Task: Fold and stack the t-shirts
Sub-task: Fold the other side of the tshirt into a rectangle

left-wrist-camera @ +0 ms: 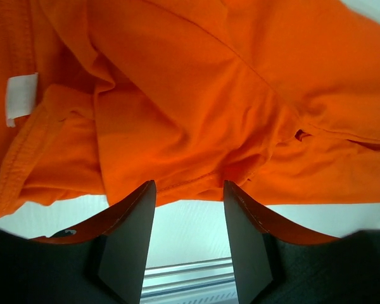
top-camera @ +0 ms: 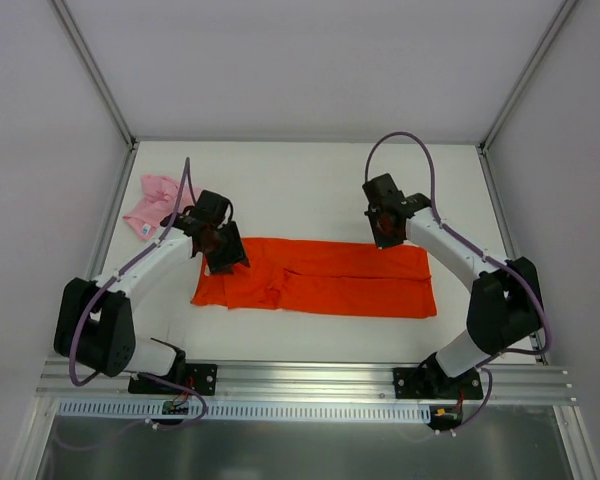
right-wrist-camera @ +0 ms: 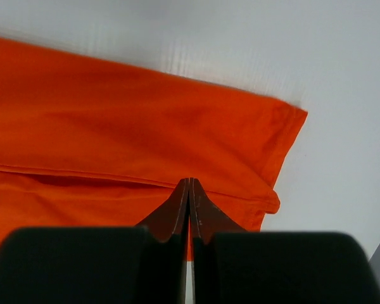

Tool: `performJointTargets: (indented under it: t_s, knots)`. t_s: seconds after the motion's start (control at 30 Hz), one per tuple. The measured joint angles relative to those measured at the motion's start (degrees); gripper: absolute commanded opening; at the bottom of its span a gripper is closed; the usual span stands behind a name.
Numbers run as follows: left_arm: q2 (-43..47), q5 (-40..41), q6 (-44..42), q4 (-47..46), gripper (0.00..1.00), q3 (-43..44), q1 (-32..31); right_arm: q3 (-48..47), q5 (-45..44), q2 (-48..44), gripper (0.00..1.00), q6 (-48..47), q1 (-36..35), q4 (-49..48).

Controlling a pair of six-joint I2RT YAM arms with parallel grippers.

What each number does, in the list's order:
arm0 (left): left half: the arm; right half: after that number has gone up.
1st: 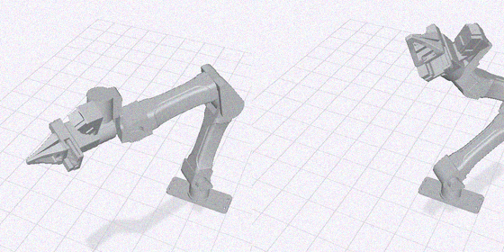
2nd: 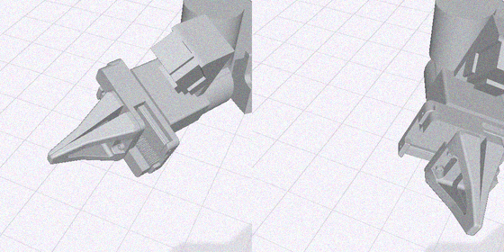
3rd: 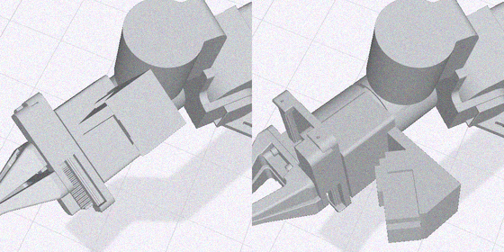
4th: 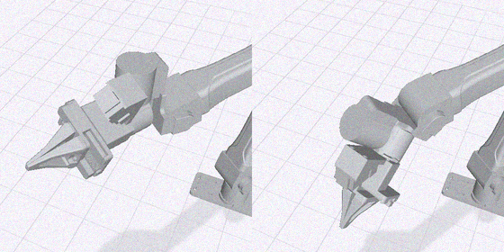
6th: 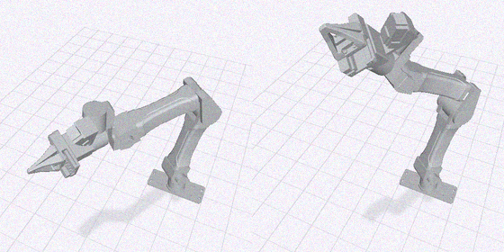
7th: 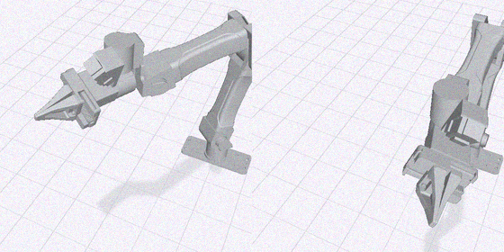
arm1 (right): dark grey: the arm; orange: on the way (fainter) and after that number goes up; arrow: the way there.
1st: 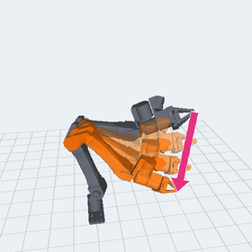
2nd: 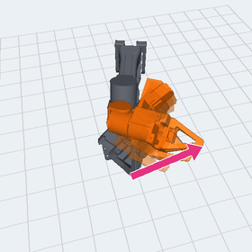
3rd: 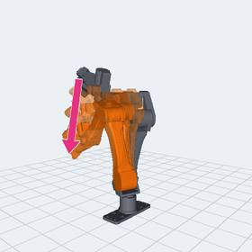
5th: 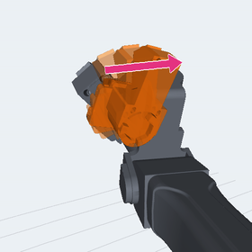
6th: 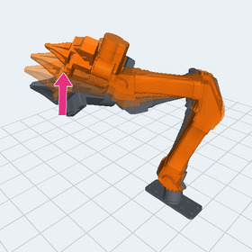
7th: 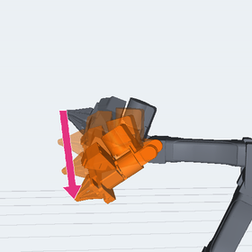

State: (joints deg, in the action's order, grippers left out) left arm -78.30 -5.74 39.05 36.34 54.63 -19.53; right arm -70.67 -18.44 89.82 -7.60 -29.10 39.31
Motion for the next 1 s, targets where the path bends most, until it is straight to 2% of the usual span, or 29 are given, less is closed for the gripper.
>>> performJointTargets:
  t_s: [0.17, 0.4, 0.7, 0.83, 0.9, 1.0]
  knots:
    - [-5.55, 0.00, 1.88, -3.56, 0.45, -0.48, -2.27, 4.42, 1.90, 0.00, 0.01, 1.29, 5.95, -1.22]
    - [-13.00, -0.20, 3.93, -9.60, 0.41, -4.74, -2.29, 7.56, 5.88, 0.61, 0.01, 2.49, 14.73, -4.17]
    - [-12.57, -1.44, 6.32, -12.81, 0.41, -6.03, -2.23, 9.31, 9.40, 4.52, 0.03, 3.39, 20.33, -6.97]
    - [-12.76, -1.75, 6.80, -13.40, 0.41, -6.05, -2.23, 9.31, 10.34, 7.10, 0.14, 4.04, 21.88, -7.89]
    - [-12.76, -1.75, 6.86, -13.51, 0.41, -6.05, -2.25, 9.33, 10.36, 7.67, 0.24, 4.07, 22.40, -7.98]
    - [-12.76, -1.79, 6.99, -13.77, 0.40, -6.14, -2.25, 9.33, 10.38, 7.69, 0.29, 3.96, 22.64, -8.13]
